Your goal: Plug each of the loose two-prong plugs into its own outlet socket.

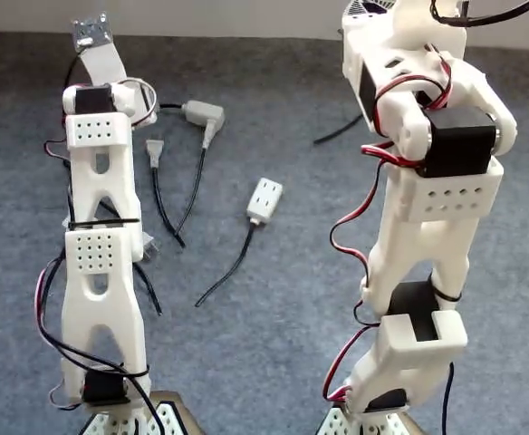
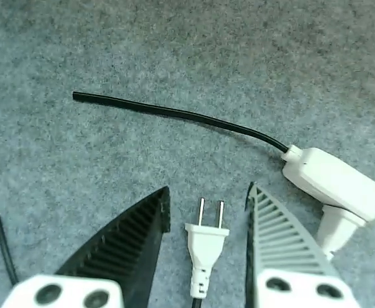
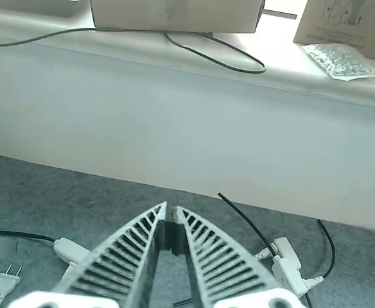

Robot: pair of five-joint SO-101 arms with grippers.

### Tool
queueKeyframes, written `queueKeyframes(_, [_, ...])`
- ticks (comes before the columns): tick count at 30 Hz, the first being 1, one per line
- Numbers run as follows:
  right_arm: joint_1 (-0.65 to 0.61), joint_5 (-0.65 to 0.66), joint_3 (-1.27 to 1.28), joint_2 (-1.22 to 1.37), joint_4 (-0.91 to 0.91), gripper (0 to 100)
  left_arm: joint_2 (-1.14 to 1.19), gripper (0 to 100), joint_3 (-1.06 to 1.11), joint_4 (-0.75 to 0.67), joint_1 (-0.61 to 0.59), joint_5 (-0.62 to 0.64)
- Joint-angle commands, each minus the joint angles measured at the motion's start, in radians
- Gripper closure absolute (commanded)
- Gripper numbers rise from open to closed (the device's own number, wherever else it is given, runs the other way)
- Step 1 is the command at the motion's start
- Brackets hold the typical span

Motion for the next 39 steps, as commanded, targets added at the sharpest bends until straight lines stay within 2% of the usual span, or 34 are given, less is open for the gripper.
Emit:
queueKeyframes(1, [-0.008,0.011,-0.004,-0.018,-0.012,98.5,0.036,80,-0.019,-0.049,0.022,0.002])
queueKeyframes(6, [-0.005,0.011,-0.008,-0.018,-0.012,98.5,0.081,80,-0.021,-0.040,0.058,0.002])
queueKeyframes(11, [-0.005,0.011,-0.008,-0.018,-0.012,98.5,0.077,80,-0.027,0.054,0.081,0.002])
queueKeyframes(16, [-0.005,0.011,-0.008,-0.018,-0.012,98.5,0.082,80,-0.021,0.081,0.074,0.000])
queueKeyframes(20, [-0.005,0.011,-0.008,-0.018,-0.012,98.5,0.087,80,-0.018,0.101,0.064,-0.078])
queueKeyframes(23, [-0.005,0.011,-0.008,-0.018,-0.012,98.5,0.087,80,-0.018,0.137,0.065,-0.089])
queueKeyframes(28, [-0.005,0.011,-0.008,-0.018,-0.012,98.5,0.090,81,-0.018,0.133,0.065,-0.091])
queueKeyframes(33, [-0.005,0.011,-0.008,-0.018,-0.012,98.5,0.136,88,-0.024,0.097,0.064,-0.091])
queueKeyframes(39, [-0.005,0.011,-0.008,-0.018,-0.012,98.5,0.134,89,-0.025,0.103,0.065,-0.091])
